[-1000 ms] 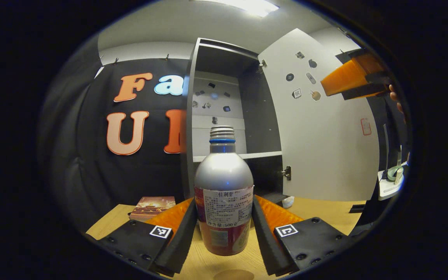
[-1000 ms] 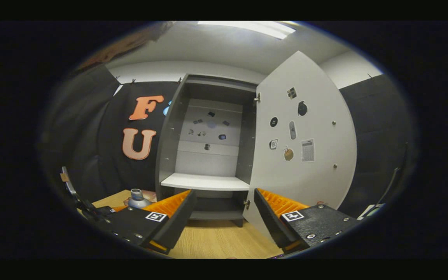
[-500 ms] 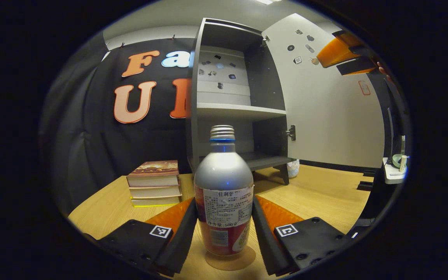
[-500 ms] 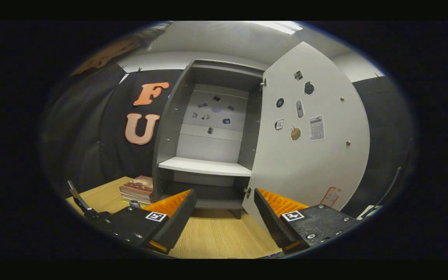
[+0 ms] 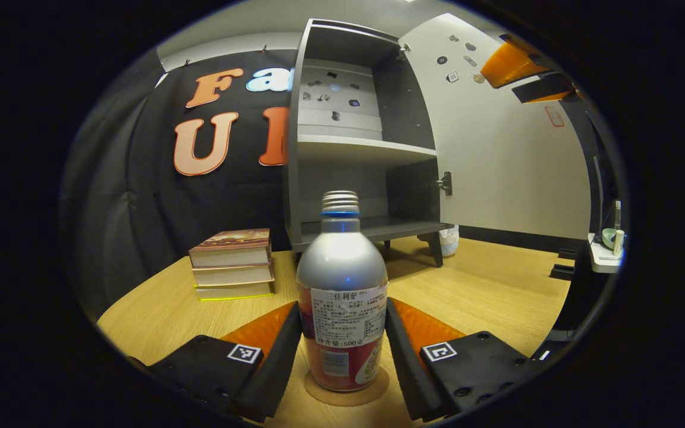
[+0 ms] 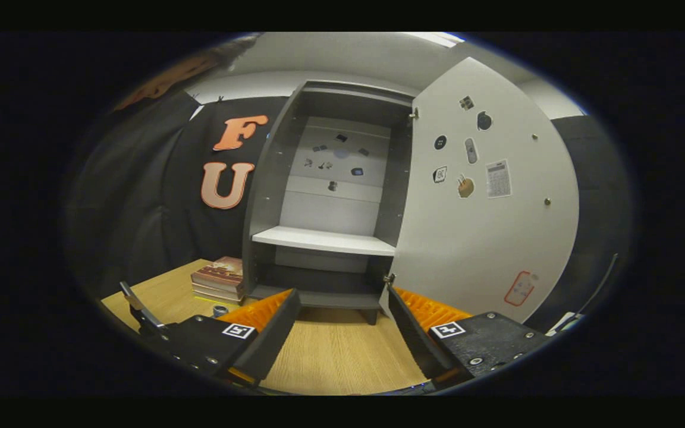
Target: Open the cabinet door with the right hand, grasp the bottle in the cabinet with the left hand and place it on the coaster, then close the cabinet door with the right hand.
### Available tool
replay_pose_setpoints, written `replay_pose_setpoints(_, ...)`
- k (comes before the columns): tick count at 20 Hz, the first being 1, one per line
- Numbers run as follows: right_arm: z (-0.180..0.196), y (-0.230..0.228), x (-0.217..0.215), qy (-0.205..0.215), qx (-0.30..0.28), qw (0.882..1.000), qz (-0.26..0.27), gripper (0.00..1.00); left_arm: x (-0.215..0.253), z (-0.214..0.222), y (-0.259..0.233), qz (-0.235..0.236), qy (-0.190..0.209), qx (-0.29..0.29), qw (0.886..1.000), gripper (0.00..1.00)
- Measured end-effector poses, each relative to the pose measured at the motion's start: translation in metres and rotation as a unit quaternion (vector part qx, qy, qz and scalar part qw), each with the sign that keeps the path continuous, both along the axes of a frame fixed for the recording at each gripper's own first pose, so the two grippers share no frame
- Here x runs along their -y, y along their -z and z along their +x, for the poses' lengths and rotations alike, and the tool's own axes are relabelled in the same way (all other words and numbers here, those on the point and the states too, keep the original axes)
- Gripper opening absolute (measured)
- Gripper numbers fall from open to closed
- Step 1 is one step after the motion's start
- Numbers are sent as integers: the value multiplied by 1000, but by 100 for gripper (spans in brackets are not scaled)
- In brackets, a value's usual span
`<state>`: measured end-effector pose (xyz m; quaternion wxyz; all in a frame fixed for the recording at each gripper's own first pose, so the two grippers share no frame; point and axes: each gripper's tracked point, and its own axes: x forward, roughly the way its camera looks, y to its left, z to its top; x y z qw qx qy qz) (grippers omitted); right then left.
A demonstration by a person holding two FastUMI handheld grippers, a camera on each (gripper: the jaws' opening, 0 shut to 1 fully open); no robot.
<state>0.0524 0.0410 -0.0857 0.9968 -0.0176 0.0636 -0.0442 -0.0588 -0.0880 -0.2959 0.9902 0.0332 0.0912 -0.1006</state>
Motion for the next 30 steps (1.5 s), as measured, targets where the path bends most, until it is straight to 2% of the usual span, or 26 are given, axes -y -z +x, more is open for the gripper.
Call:
replay_pose_setpoints(6, -2, 11, -2, -8, -19, 1000, 13, 92, 2, -4, 2, 8, 2, 5, 1000, 87)
replay_pose_setpoints(19, -6, 11, -5, -22, -25, 999, 30, 92, -4, 4, 3, 18, -14, -23, 999, 87)
replay_pose_setpoints(21, -5, 6, -3, -22, -21, 999, 32, 92, -5, 8, -4, 17, -18, -22, 999, 88)
replay_pose_setpoints(24, -6, -5, 3, -21, -12, 999, 32, 92, -6, 16, -21, 4, -25, -15, 1000, 98)
replay_pose_setpoints(30, -17, -35, 27, -2, 16, 999, 31, 92, -7, 34, -82, -6, -26, 18, 999, 98)
